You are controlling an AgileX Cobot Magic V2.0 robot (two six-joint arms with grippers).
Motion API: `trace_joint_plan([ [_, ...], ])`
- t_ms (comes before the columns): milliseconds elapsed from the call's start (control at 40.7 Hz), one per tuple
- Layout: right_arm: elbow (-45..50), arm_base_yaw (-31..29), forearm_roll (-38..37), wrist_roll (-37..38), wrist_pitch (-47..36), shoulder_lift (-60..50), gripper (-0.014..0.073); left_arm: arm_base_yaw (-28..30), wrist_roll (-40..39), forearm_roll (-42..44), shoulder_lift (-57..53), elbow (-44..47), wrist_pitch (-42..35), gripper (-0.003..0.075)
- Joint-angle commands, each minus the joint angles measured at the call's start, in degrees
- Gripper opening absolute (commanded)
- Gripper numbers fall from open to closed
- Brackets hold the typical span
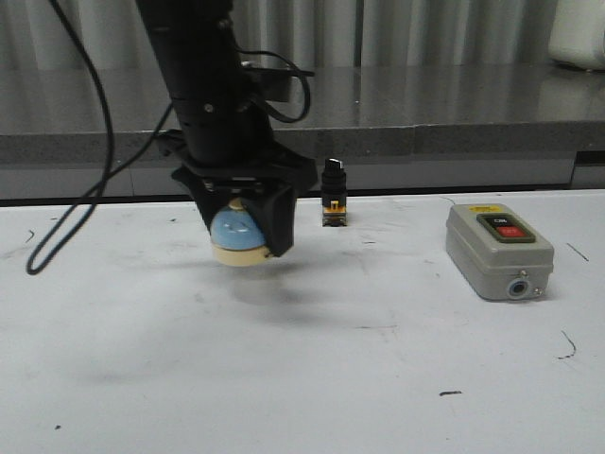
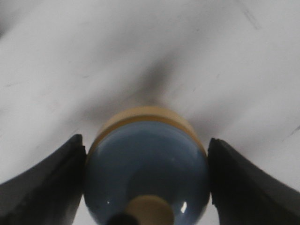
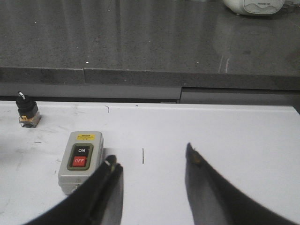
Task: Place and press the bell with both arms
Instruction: 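Carry the bell with the left gripper toward the table center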
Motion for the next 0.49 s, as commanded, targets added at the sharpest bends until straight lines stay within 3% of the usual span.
trace_joint_plan([
  [0, -2.12, -0.45, -0.12, -0.09, -4.15, 0.81, 0.0345, -1.38, 0.05, -0.39, -1.06, -3.59, 0.61, 0.0233],
  [246, -2.12, -0.45, -0.12, -0.09, -4.15, 0.81, 0.0345, -1.62, 0.05, -0.39, 1.45, -3.74, 0.88, 0.0240],
  [319, -2.12, -0.45, -0.12, -0.09, -4.15, 0.81, 0.0345, -1.62, 0.05, -0.39, 1.74, -3.74, 0.88, 0.0292],
  [467, -2.12, -0.45, -0.12, -0.09, -4.15, 0.81, 0.0345, -1.62, 0.05, -0.39, 1.71, -3.74, 0.77, 0.0494],
])
